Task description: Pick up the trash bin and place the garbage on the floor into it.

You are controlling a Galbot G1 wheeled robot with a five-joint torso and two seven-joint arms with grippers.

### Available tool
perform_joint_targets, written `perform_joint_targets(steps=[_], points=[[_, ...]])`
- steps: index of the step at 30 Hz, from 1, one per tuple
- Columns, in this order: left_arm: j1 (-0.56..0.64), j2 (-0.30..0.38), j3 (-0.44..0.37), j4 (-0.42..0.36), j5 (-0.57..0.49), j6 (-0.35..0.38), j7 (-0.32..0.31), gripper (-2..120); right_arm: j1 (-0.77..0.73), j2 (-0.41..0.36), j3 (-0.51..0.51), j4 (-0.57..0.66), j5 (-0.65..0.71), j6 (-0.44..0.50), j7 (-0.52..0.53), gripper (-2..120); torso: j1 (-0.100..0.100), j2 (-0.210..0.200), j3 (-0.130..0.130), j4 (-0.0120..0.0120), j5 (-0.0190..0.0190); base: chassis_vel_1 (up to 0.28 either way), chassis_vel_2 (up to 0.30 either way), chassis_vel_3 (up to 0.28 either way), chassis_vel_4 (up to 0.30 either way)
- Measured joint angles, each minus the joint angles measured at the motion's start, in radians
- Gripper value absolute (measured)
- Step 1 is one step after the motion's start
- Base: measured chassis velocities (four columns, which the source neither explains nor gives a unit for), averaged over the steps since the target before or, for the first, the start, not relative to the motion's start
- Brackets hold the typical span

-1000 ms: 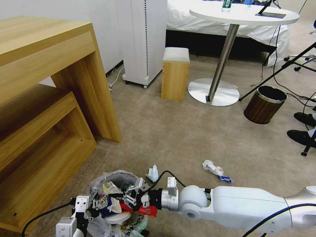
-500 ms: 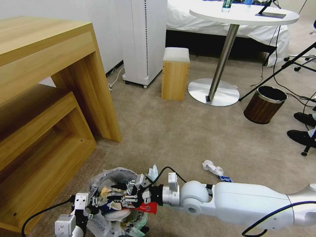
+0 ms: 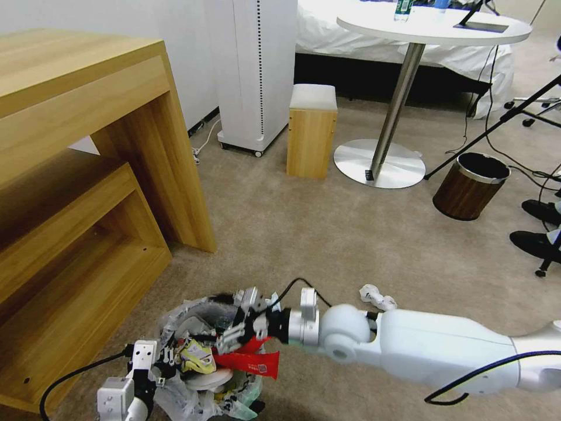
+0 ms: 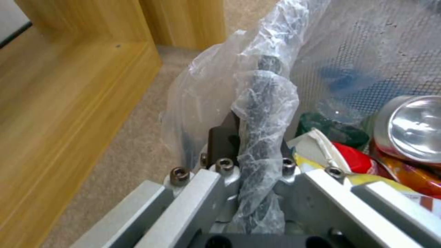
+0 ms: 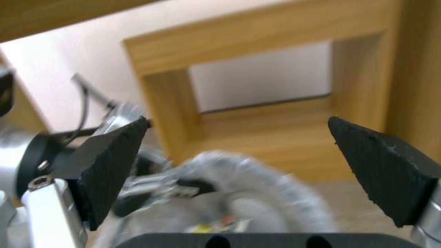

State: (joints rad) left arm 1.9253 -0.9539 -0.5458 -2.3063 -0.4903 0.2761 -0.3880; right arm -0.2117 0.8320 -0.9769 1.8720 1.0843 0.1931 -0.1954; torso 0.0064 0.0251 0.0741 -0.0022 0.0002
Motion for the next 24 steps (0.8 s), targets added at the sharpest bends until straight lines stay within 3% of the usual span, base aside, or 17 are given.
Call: perform_joint_targets(steps=[4, 7, 9, 11, 13, 15, 17, 19, 24], points=[[-0.006, 0.014, -0.017, 0.007, -0.025, 0.001, 0.0, 0, -0.003, -0.048, 0.104, 0.004, -0.014, 0.002, 0.026, 100, 0.0, 0.0, 0.0, 0.0003, -0.0002, 0.0, 0.0, 0.0, 0.0], [-0.024, 0.038, -0.05, 0.002, -0.063, 0.003, -0.005, 0, -0.081, -0.107, 0.297, -0.006, -0.031, -0.02, 0.117, 100, 0.0, 0.0, 0.0, -0.0001, -0.0002, 0.0, 0.0, 0.0, 0.0], [-0.025, 0.04, -0.057, -0.007, -0.069, 0.006, -0.006, 0, -0.108, -0.119, 0.345, -0.01, -0.038, -0.025, 0.139, 100, 0.0, 0.0, 0.0, 0.0, 0.0, 0.0, 0.0, 0.0, 0.0], [-0.023, 0.038, -0.073, -0.028, -0.085, 0.017, -0.003, 0, -0.222, -0.163, 0.513, -0.016, -0.063, -0.047, 0.204, 100, 0.0, 0.0, 0.0, 0.0001, 0.0002, 0.0, 0.0, 0.0, 0.0], [-0.022, 0.037, -0.076, -0.029, -0.086, 0.02, -0.003, 0, -0.258, -0.175, 0.561, -0.019, -0.071, -0.052, 0.217, 100, 0.0, 0.0, 0.0, 0.0, 0.0001, 0.0, 0.0, 0.0, 0.0], [-0.021, 0.026, -0.09, -0.029, -0.092, 0.028, -0.003, 0, -0.382, -0.211, 0.722, -0.035, -0.12, -0.082, 0.256, 100, 0.0, 0.0, 0.0, -0.0004, -0.0002, 0.0, 0.0, 0.0, 0.0], [-0.022, 0.022, -0.095, -0.029, -0.094, 0.028, -0.003, 0, -0.413, -0.215, 0.759, -0.04, -0.135, -0.091, 0.268, 100, 0.0, 0.0, 0.0, -0.0002, -0.0003, 0.0, 0.0, 0.0, 0.0], [-0.034, 0.008, -0.111, -0.031, -0.116, 0.037, -0.007, 0, -0.572, -0.207, 0.93, -0.051, -0.209, -0.148, 0.339, 100, 0.0, 0.0, 0.0, 0.0002, -0.0001, 0.0, 0.0, 0.0, 0.0], [-0.037, 0.0, -0.128, -0.036, -0.128, 0.043, -0.019, 0, -0.738, -0.17, 1.08, -0.067, -0.297, -0.221, 0.416, 100, 0.0, 0.0, 0.0, -0.0003, 0.0006, 0.0, 0.0, 0.0, 0.0]])
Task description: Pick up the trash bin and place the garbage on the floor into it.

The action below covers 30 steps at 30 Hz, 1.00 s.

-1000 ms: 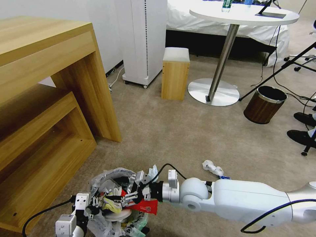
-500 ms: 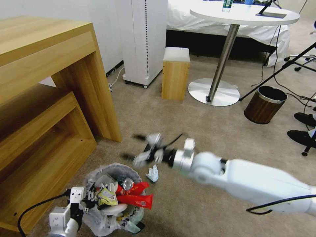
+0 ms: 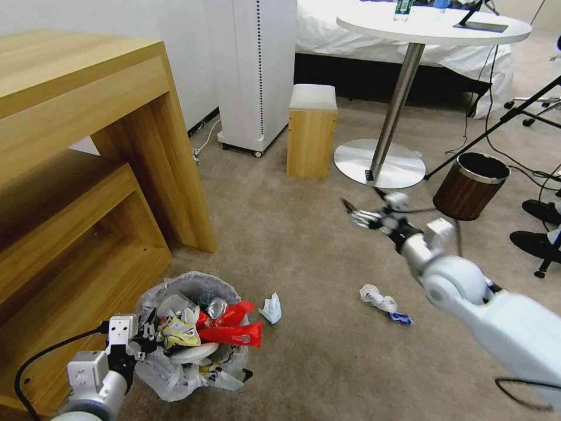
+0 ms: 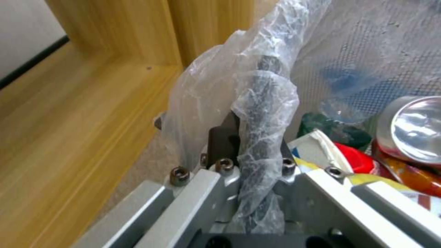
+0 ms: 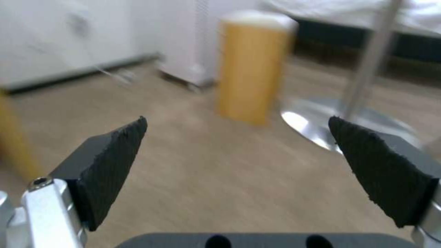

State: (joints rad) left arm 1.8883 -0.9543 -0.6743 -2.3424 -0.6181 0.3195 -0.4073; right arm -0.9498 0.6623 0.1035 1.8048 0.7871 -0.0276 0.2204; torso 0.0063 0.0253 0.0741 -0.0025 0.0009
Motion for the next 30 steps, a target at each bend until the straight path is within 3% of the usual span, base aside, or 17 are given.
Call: perform_joint_targets(steps=[6, 13, 18, 24, 30], points=[[-0.009, -0.028, -0.031, -0.019, -0.073, 0.021, -0.037, 0, -0.143, 0.081, 0.152, -0.015, -0.083, -0.041, 0.056, 100, 0.0, 0.0, 0.0, 0.0004, -0.0008, 0.0, 0.0, 0.0, 0.0], [-0.015, -0.077, -0.065, -0.036, -0.115, 0.05, -0.045, 0, -0.194, 0.163, 0.235, 0.0, -0.145, -0.078, 0.076, 100, 0.0, 0.0, 0.0, 0.0004, -0.0009, 0.0, 0.0, 0.0, 0.0], [-0.015, -0.138, -0.077, -0.047, -0.099, 0.067, -0.039, 0, -0.215, 0.224, 0.25, -0.007, -0.173, -0.105, 0.099, 100, 0.0, 0.0, 0.0, 0.0004, -0.0008, 0.0, 0.0, 0.0, 0.0], [-0.018, -0.166, -0.084, -0.05, -0.071, 0.07, -0.027, 0, -0.213, 0.25, 0.244, -0.021, -0.212, -0.102, 0.089, 100, 0.0, 0.0, 0.0, 0.0003, -0.0007, 0.0, 0.0, 0.0, 0.0], [-0.008, -0.243, -0.068, -0.052, -0.007, 0.069, -0.004, 0, -0.193, 0.299, 0.236, -0.035, -0.291, -0.037, 0.063, 100, 0.0, 0.0, 0.0, 0.0006, -0.0008, 0.0, 0.0, 0.0, 0.0]])
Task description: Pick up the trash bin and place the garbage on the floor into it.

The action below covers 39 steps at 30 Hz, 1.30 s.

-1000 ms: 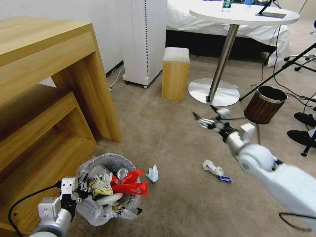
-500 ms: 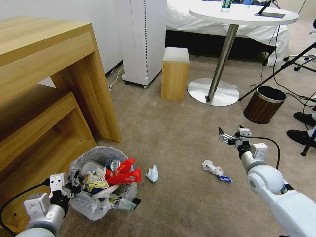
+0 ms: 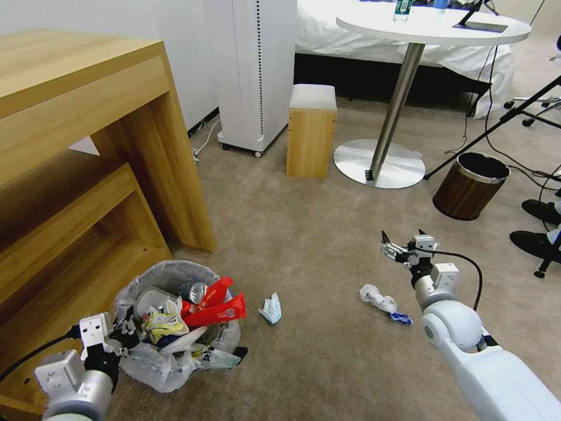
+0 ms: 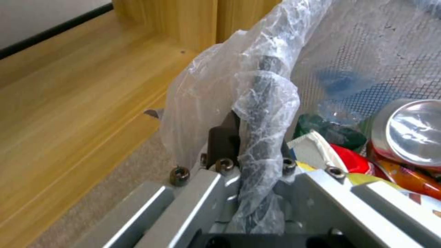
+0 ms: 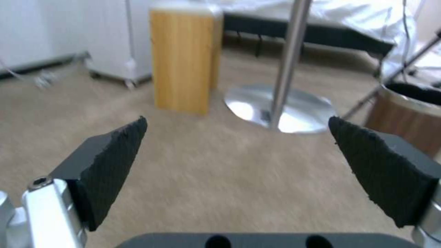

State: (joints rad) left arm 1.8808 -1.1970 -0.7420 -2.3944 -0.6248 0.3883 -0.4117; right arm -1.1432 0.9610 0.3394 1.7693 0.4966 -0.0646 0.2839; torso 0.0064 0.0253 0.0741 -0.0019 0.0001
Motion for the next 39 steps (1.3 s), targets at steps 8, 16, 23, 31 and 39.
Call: perform_joint_targets(steps=[8, 16, 23, 31, 39], points=[[0.01, -0.069, 0.042, 0.0, 0.074, -0.004, 0.022, 0, -0.042, 0.017, 0.023, 0.021, -0.004, 0.094, -0.066, 100, 0.0, 0.0, 0.0, -0.0001, -0.0001, 0.0, 0.0, 0.0, 0.0], [0.024, -0.076, 0.063, 0.0, 0.102, -0.013, 0.023, 0, -0.102, 0.008, 0.03, 0.042, -0.004, 0.138, -0.089, 100, 0.0, 0.0, 0.0, -0.0003, 0.0, 0.0, 0.0, 0.0, 0.0], [0.026, -0.093, 0.093, 0.008, 0.126, -0.022, 0.024, 0, -0.095, 0.005, -0.002, 0.043, -0.005, 0.154, -0.094, 100, 0.0, 0.0, 0.0, -0.0001, 0.0, 0.0, 0.0, 0.0, 0.0], [0.028, -0.088, 0.094, 0.008, 0.127, -0.026, 0.023, 0, -0.094, 0.001, -0.016, 0.031, -0.004, 0.175, -0.106, 100, 0.0, 0.0, 0.0, -0.0003, 0.0001, -0.012, 0.01, 0.007, -0.015], [0.027, -0.068, 0.082, 0.004, 0.112, -0.027, 0.019, 0, -0.088, -0.008, -0.036, 0.024, -0.005, 0.188, -0.11, 100, 0.0, 0.0, 0.0, -0.0002, -0.0001, -0.091, 0.089, 0.085, -0.094]])
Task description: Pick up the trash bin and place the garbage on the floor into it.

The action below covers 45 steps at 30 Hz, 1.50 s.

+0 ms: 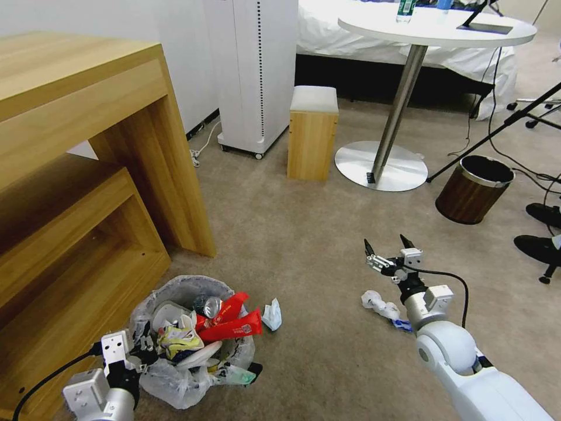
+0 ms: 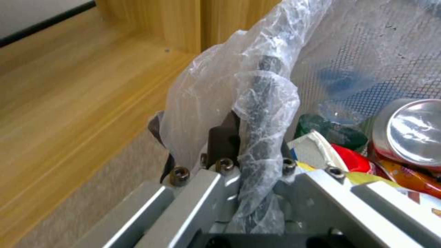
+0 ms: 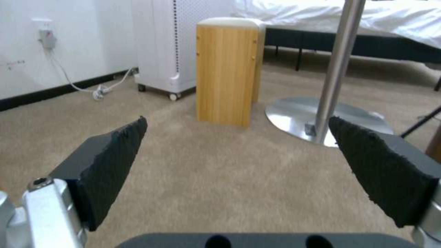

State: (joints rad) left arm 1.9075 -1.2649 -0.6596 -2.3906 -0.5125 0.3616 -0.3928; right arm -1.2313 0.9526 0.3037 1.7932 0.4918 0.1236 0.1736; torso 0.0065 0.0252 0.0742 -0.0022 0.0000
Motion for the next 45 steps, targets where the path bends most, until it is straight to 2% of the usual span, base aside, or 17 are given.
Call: perform_joint_targets(steps=[4, 8, 10, 11, 14, 15, 16, 19, 23, 25, 31, 33, 37, 40, 41, 43, 45], points=[[-0.001, 0.016, -0.012, -0.004, -0.017, 0.0, -0.011, 0, 0.013, -0.015, -0.021, -0.003, -0.006, 0.019, 0.001, 100, 0.0, 0.0, 0.0, 0.0, 0.0, -0.096, 0.096, 0.09, -0.083], [-0.002, 0.039, -0.021, -0.009, -0.032, 0.001, -0.02, 0, 0.055, -0.043, -0.075, -0.005, -0.03, -0.013, 0.072, 100, 0.0, 0.0, 0.0, -0.0001, -0.0001, -0.019, 0.01, 0.005, -0.013], [0.0, 0.064, -0.033, -0.009, -0.045, 0.003, -0.028, 0, 0.124, -0.07, -0.157, -0.02, 0.012, -0.038, 0.11, 100, 0.0, 0.0, 0.0, -0.0001, 0.0, 0.0, 0.0, 0.0, 0.0], [0.0, 0.064, -0.033, -0.009, -0.045, 0.003, -0.028, 0, 0.124, -0.07, -0.157, -0.02, 0.012, -0.038, 0.11, 100, 0.0, 0.0, 0.0, -0.0001, 0.0, 0.0, 0.0, 0.0, 0.0], [0.002, 0.09, -0.048, -0.009, -0.063, 0.004, -0.037, 0, 0.227, -0.099, -0.27, -0.052, 0.129, -0.08, 0.105, 100, 0.0, 0.0, 0.0, 0.0, 0.0, 0.0, 0.0, 0.0, 0.0], [0.011, 0.106, -0.056, -0.01, -0.069, 0.004, -0.04, 0, 0.312, -0.115, -0.357, -0.089, 0.215, -0.1, 0.087, 100, 0.0, 0.0, 0.0, 0.0001, 0.0, 0.0, 0.0, 0.0, 0.0], [0.011, 0.106, -0.056, -0.01, -0.069, 0.004, -0.04, 0, 0.312, -0.115, -0.357, -0.089, 0.215, -0.1, 0.087, 100, 0.0, 0.0, 0.0, 0.0001, 0.0, 0.0, 0.0, 0.0, 0.0], [0.021, 0.125, -0.055, -0.018, -0.083, 0.004, -0.05, 0, 0.475, -0.137, -0.521, -0.143, 0.333, -0.155, 0.061, 100, 0.0, 0.0, 0.0, 0.0001, 0.0, 0.0, 0.0, 0.0, 0.0], [0.019, 0.132, -0.052, -0.019, -0.087, 0.004, -0.053, 0, 0.55, -0.137, -0.605, -0.155, 0.387, -0.193, 0.075, 100, 0.0, 0.0, 0.0, 0.0003, -0.0005, 0.0, 0.0, 0.0, 0.0], [0.018, 0.137, -0.04, -0.011, -0.08, 0.001, -0.059, 0, 0.654, -0.109, -0.752, -0.189, 0.46, -0.278, 0.128, 100, 0.0, 0.0, 0.0, 0.0002, -0.0001, 0.0, 0.0, 0.0, 0.0], [0.012, 0.143, -0.039, -0.003, -0.081, -0.001, -0.068, 0, 0.717, -0.077, -0.875, -0.238, 0.481, -0.352, 0.125, 100, 0.0, 0.0, 0.0, 0.0002, -0.0001, 0.0, 0.0, 0.0, 0.0], [0.007, 0.156, -0.051, 0.004, -0.102, -0.002, -0.078, 0, 0.74, -0.053, -0.951, -0.262, 0.508, -0.383, 0.1, 100, 0.0, 0.0, 0.0, 0.0, 0.0, 0.0, 0.0, 0.0, 0.0], [0.004, 0.163, -0.058, 0.006, -0.117, 0.0, -0.084, 0, 0.742, -0.028, -0.979, -0.281, 0.512, -0.404, 0.089, 100, 0.0, 0.0, 0.0, 0.0, -0.0002, 0.0, 0.0, 0.0, 0.0], [0.006, 0.173, -0.066, 0.01, -0.129, 0.019, -0.083, 0, 0.733, 0.038, -0.991, -0.345, 0.505, -0.444, 0.077, 100, 0.0, 0.0, 0.0, 0.0, -0.0002, 0.0, 0.0, 0.0, 0.0], [0.006, 0.173, -0.066, 0.01, -0.129, 0.019, -0.083, 0, 0.733, 0.038, -0.991, -0.345, 0.505, -0.444, 0.077, 100, 0.0, 0.0, 0.0, 0.0, -0.0002, 0.0, 0.0, 0.0, 0.0], [0.001, 0.175, -0.067, 0.016, -0.131, 0.02, -0.082, 0, 0.725, 0.091, -0.995, -0.388, 0.509, -0.47, 0.105, 100, 0.0, 0.0, 0.0, 0.0, 0.0, 0.0, 0.0, 0.0, 0.0], [-0.001, 0.175, -0.065, 0.018, -0.132, 0.02, -0.081, 0, 0.723, 0.109, -0.995, -0.402, 0.513, -0.477, 0.106, 100, 0.0, 0.0, 0.0, 0.0, -0.0001, 0.0, 0.0, 0.0, 0.0]])
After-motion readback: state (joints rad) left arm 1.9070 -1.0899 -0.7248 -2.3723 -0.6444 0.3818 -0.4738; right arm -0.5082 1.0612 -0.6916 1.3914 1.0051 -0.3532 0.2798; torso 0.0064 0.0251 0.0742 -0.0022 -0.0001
